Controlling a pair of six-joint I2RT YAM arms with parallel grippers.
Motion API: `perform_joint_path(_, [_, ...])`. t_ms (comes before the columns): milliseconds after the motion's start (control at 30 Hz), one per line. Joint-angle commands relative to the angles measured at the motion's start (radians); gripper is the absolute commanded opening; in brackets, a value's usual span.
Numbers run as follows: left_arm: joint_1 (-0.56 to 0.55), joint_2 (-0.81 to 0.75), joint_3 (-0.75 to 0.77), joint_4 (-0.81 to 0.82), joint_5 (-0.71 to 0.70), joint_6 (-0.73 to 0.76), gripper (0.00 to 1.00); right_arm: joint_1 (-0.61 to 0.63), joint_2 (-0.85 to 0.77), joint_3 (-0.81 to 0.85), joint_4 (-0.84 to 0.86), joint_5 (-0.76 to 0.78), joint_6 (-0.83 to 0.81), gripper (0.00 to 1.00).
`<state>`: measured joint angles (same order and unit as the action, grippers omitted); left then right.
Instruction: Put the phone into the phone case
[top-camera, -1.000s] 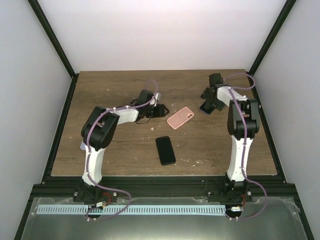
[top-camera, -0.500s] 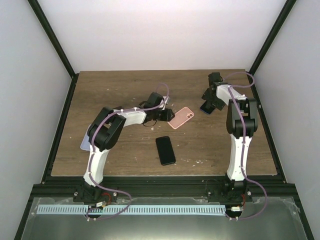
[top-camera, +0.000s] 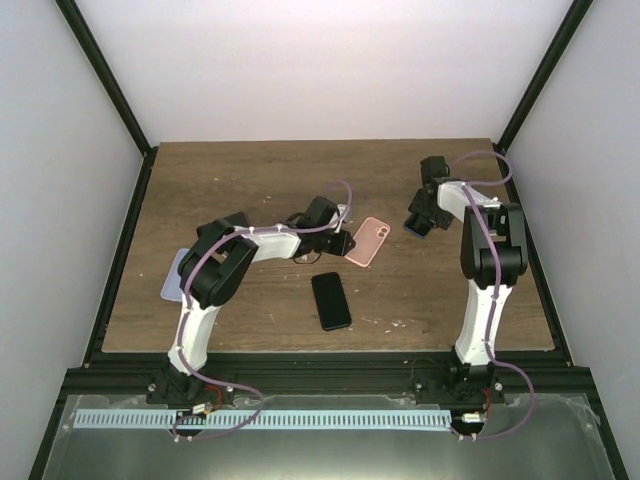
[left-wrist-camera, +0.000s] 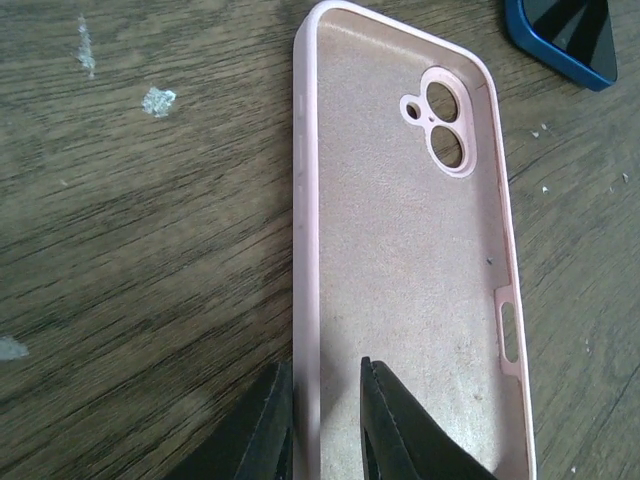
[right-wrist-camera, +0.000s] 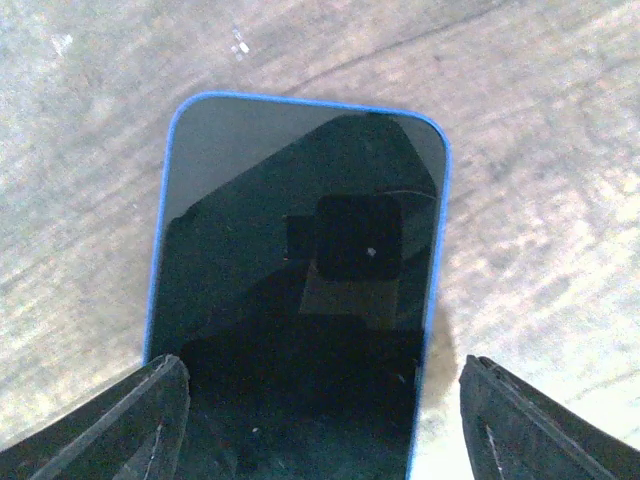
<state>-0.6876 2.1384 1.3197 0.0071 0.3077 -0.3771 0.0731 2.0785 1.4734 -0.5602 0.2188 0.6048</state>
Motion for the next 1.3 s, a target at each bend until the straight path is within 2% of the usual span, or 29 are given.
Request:
perform_joint_path(0, [-0.019,-0.011,-0.022,-0.051,-0.017,0.019,0.19,-0.010,-0.047,-0.092,-0.044,0.021,-0.042,0.74])
perform_joint_path(167, [-0.056,-0.030,-0.065,-0.035,-0.004,0.007,0.08,-0.011,-0.113,-0.226,0.000,-0.012,-0.035,0.72])
perform_joint_path(400, [-0.093,-0.110,-0.175,0.035,0.035,-0.059,0.05,-0.010,-0.162,-0.278,0.017,-0.012,-0.035,0.71])
perform_joint_path(500, [-0.106,-0.139,-0.193,0.024,0.044,-0.080,0.10,-0.010,-0.196,-0.258,0.018,-0.015,-0.023,0.72])
perform_joint_path(533, [-0.107,-0.151,-0.209,0.032,0.046,-0.096,0.15,-0.010,-0.205,-0.249,0.026,-0.021,-0.018,0.75])
perform_joint_path(600, [-0.107,-0.181,-0.244,0.047,0.050,-0.130,0.32,-0.010,-0.214,-0.228,0.040,-0.034,-0.004,0.81])
perform_joint_path(667, [-0.111,-0.210,-0.282,0.060,0.049,-0.156,0.41,-0.010,-0.211,-0.199,0.037,-0.037,0.016,0.88])
perform_joint_path(833, [-0.120,-0.236,-0.359,0.104,0.086,-0.213,0.45,-0.011,-0.187,-0.146,0.061,-0.009,0.045,1.00])
perform_joint_path(1000, [-0.121,-0.196,-0.387,0.195,0.143,-0.269,0.48,-0.010,-0.118,-0.059,0.032,0.006,0.063,1.00])
perform_joint_path(1267, [-0.122,-0.153,-0.338,0.211,0.133,-0.312,0.54,-0.011,0.013,0.109,-0.056,0.037,0.081,1.00])
